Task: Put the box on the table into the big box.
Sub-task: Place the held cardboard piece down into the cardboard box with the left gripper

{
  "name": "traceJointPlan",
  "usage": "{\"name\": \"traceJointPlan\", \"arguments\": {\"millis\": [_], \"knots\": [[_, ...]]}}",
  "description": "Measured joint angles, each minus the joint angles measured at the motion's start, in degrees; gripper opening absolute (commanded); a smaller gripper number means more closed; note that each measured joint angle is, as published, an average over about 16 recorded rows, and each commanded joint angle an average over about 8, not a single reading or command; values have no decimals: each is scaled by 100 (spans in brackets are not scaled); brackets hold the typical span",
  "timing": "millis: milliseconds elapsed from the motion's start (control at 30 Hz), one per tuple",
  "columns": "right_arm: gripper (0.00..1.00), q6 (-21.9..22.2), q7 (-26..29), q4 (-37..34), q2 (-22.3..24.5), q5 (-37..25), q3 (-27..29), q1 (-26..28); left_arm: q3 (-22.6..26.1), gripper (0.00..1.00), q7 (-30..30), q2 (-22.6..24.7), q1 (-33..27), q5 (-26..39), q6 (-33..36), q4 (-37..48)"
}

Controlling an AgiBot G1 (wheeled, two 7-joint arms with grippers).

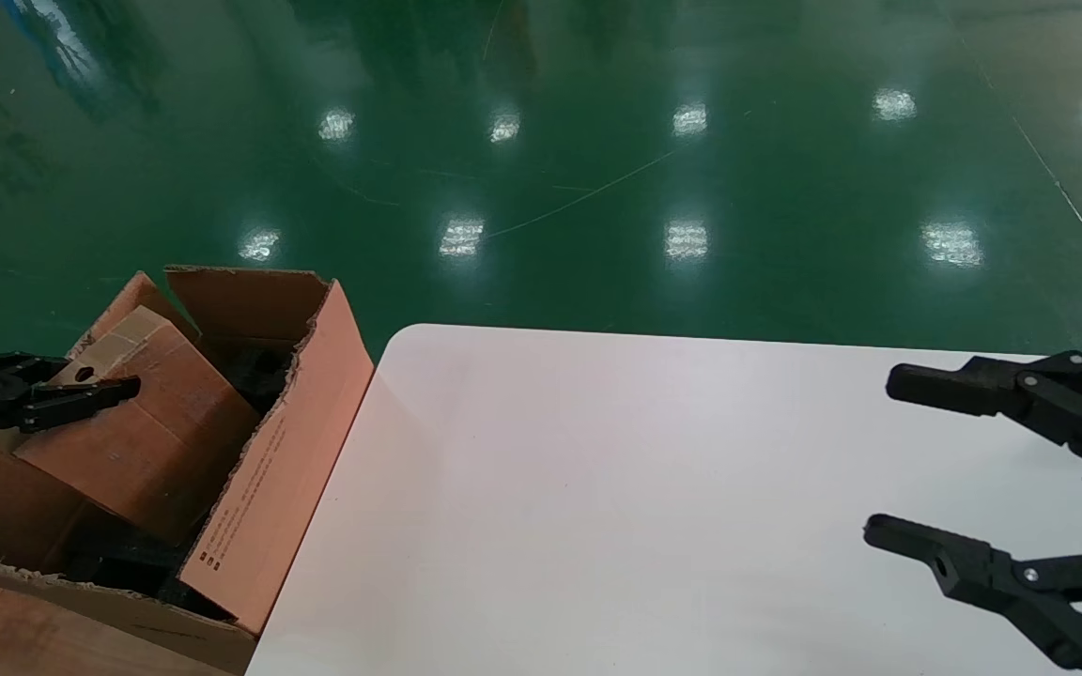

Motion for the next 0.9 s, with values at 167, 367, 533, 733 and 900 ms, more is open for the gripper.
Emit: {"name": "traceJointPlan", "arguments": {"millis": [167, 367, 533, 733, 900], "knots": [[100, 0, 0, 0, 0, 1, -1, 0, -35, 0, -182, 32, 199, -93, -203, -271], [100, 1, -1, 0, 1, 1, -2, 0, -89, 0, -414, 46, 466, -225, -499, -635], [100, 1, -1, 0, 1, 2, -2, 1, -131, 0, -613, -3, 720, -327, -791, -942], [100, 1, -2, 0, 1, 2, -3, 1, -174, 0, -866, -117, 1062, -428, -1242, -1260], [100, 2, -2, 0, 2, 3, -4, 1, -190, 0, -1090, -231, 1389, -500, -1655, -1487]]}}
